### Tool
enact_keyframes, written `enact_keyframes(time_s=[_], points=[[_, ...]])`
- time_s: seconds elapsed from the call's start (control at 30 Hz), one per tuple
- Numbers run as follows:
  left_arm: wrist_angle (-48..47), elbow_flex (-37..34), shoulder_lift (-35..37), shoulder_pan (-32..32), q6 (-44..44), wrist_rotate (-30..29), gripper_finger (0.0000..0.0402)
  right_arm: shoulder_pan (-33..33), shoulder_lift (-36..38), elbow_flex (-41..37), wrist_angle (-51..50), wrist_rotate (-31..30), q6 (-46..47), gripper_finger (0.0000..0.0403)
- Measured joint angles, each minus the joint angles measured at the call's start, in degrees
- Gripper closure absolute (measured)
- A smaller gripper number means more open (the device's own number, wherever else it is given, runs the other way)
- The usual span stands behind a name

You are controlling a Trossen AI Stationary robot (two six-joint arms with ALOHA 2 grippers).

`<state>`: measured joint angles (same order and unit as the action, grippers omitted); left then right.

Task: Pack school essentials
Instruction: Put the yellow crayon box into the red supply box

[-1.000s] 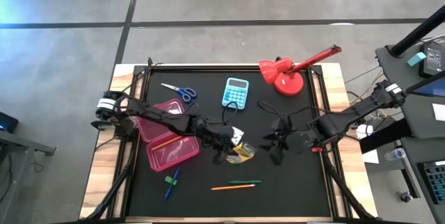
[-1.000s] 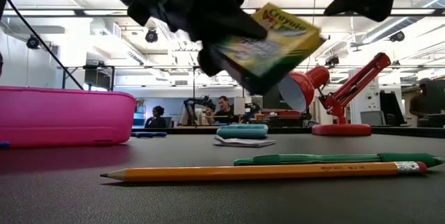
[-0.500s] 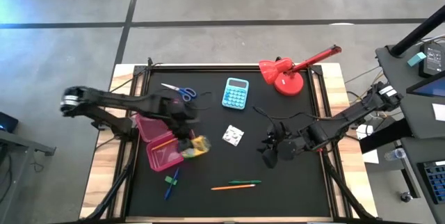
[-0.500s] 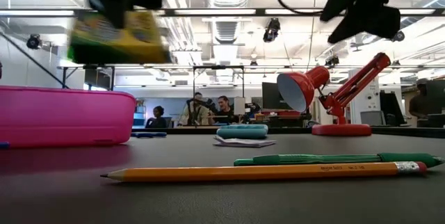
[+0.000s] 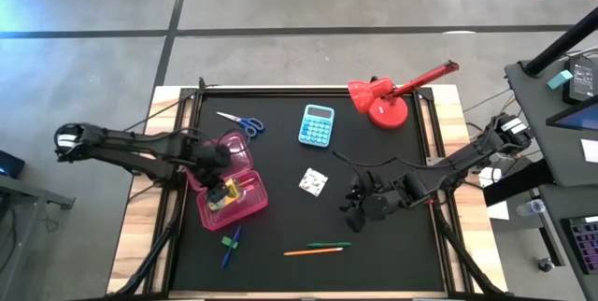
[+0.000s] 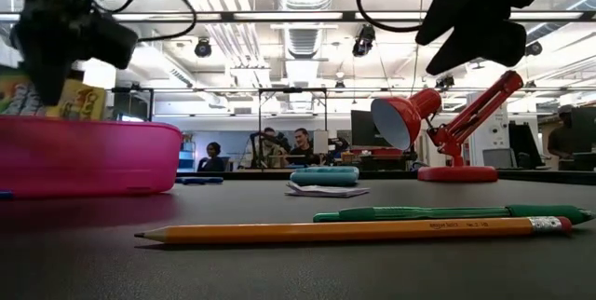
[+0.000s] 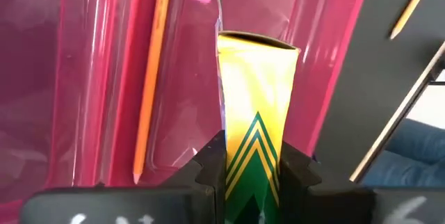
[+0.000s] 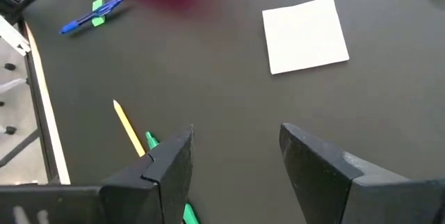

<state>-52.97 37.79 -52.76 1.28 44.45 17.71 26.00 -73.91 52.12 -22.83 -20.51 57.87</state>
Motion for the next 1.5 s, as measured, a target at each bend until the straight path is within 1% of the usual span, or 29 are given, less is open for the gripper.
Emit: enact_keyframes(time_s=[0.2, 0.27, 0.5, 0.57, 0.7, 0.8, 0.9, 1.07, 1.2, 1.3, 1.5], points=[[0.64, -4.12, 3.53, 0.0, 0.21, 2.08, 0.0345, 0.0, -0.02, 0.0, 1.0, 0.0, 0.03, 0.0202], [2.49, -5.66, 3.99, 0.0, 0.21, 2.88, 0.0345, 0.0, -0.02, 0.0, 1.0, 0.0, 0.1, 0.0202], [9.51, -8.44, 3.65, 0.0, 0.2, 5.1, 0.0345, 0.0, -0.02, 0.0, 0.89, 0.0, 0.17, 0.0202], [10.5, -9.15, 3.11, 0.0, 0.19, 6.03, 0.0345, 0.0, -0.02, -0.02, 0.89, 0.0, 0.17, 0.0202], [10.44, -9.96, 1.9, -0.04, 0.26, 6.07, 0.0344, 0.0, -0.02, -0.01, 0.9, 0.01, 0.7, 0.0202], [10.44, -9.89, 0.85, -0.04, 0.28, 6.57, 0.0329, 0.0, -0.02, -0.02, 0.87, 0.01, 0.74, 0.0202], [10.57, -9.7, -0.17, -0.04, 0.21, 7.64, 0.0303, 0.0, -0.02, -0.02, 0.85, 0.02, 0.74, 0.0202], [10.59, -9.76, -0.88, 0.02, -1.27, 12.42, 0.0254, 0.0, -0.02, -0.02, 0.84, 0.02, 0.69, 0.0202], [10.38, -9.76, -0.88, 0.0, -2.35, 12.22, 0.0226, 0.0, -0.02, -0.02, 0.81, 0.02, 0.68, 0.0202], [9.37, -9.78, -1.02, -0.04, -2.81, 12.19, 0.0216, 0.0, -0.02, -0.02, 0.74, 0.02, 0.56, 0.0202], [4.85, -9.76, -1.41, -0.04, -2.78, 11.86, 0.0214, 0.0, -0.02, -0.02, 0.69, 0.02, 0.55, 0.0202]])
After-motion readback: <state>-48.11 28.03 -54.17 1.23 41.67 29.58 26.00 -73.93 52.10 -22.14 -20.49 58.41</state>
